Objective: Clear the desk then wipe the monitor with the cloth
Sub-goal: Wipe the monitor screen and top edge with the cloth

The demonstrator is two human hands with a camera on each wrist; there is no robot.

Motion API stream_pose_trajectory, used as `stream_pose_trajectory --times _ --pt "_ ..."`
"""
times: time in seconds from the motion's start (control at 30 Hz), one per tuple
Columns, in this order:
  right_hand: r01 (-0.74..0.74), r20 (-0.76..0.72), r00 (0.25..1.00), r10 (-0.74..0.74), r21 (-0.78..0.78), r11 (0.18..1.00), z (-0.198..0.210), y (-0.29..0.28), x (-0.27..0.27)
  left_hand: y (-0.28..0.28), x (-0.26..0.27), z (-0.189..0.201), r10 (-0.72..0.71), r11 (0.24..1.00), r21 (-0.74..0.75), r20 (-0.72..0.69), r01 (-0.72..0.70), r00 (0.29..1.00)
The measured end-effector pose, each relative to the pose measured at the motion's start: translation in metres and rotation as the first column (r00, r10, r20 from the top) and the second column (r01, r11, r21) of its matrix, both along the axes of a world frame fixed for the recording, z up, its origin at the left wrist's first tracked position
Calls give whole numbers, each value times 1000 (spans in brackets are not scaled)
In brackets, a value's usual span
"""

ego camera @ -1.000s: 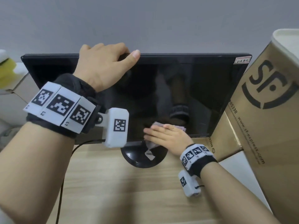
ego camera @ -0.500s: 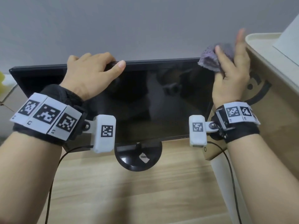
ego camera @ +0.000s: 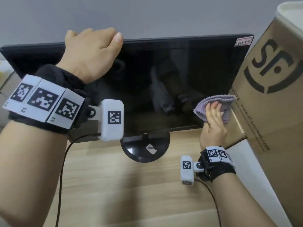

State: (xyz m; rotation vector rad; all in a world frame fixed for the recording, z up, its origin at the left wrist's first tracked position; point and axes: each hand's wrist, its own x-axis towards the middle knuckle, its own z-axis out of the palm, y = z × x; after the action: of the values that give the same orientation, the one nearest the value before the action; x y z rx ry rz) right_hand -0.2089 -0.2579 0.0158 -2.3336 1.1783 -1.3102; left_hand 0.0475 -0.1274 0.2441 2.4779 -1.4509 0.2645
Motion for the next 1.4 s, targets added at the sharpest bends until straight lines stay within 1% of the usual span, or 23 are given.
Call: stream_pose_trajectory --times 0.13,0.27,0.33,0.43,0.53,0.63,0.67,0.7,0.73,0.77,0.8,0.83,0.87,0.93,0.97,1.03,1.1,1.13,1.17,1.23,1.27,1.33,1.4 --pt "34 -25 999 -32 117 992 -34 16 -11 2 1 -2 -2 1000 -14 25 2 1000" --pt "81 -73 995 -65 235 969 -51 43 -3 3 -2 -2 -9 1000 -15 24 9 1000" --pt "68 -78 996 -51 243 968 -53 58 9 3 -3 -2 -6 1000 -15 23 6 1000" --pt "-4 -94 995 20 169 986 -53 80 30 4 -1 -3 -3 1000 -22 5 3 1000" --pt "-180 -247 949 196 86 980 -48 100 54 4 -2 -3 -8 1000 -26 -8 8 1000" --pt "-506 -426 757 496 98 857 -45 113 78 5 -3 -5 -13 1000 -19 -16 12 1000" --pt "-553 -395 727 561 146 820 -42 116 82 7 -2 -6 -19 1000 -25 -30 18 999" --pt "-544 -288 757 586 219 810 -38 119 82 10 -1 -10 -29 999 -47 -44 27 999" --pt "-497 -135 819 557 318 808 -31 123 79 15 0 -14 -54 995 -87 -57 49 997" --pt "-420 21 890 455 425 802 -23 125 74 21 1 -19 -93 985 -156 -75 80 993" --pt "-336 145 941 306 511 791 -17 124 68 30 0 -24 -123 966 -240 -84 100 989" --pt "-272 240 957 160 560 782 -11 120 62 42 2 -30 -124 939 -334 -95 85 988" --pt "-226 329 944 18 607 762 -7 114 55 55 6 -38 -118 896 -440 -119 54 986" --pt "-185 483 846 -225 662 727 2 95 38 80 29 -64 -68 788 -607 -251 -103 966" --pt "-144 521 789 -324 671 728 6 85 27 92 44 -81 -26 733 -639 -370 -234 929" --pt "-14 546 692 -472 664 748 11 69 5 107 66 -112 23 618 -618 -604 -487 796" --pt "88 560 621 -549 647 758 13 57 -10 116 78 -129 -42 537 -560 -764 -630 644" --pt "121 548 604 -578 654 747 13 52 -13 119 76 -130 -103 512 -540 -811 -668 576" --pt "139 524 610 -594 667 732 15 48 -13 122 78 -135 -151 519 -492 -858 -699 491" --pt "150 449 659 -603 707 691 12 40 -5 122 72 -141 -209 521 -380 -925 -765 317" --pt "151 404 691 -599 730 666 10 36 1 121 68 -138 -190 493 -344 -939 -799 287" --pt "158 338 736 -586 757 634 4 34 18 119 62 -135 -190 575 -346 -938 -741 290" --pt "184 301 738 -604 771 609 -1 38 34 116 58 -130 -204 598 -350 -936 -721 286"
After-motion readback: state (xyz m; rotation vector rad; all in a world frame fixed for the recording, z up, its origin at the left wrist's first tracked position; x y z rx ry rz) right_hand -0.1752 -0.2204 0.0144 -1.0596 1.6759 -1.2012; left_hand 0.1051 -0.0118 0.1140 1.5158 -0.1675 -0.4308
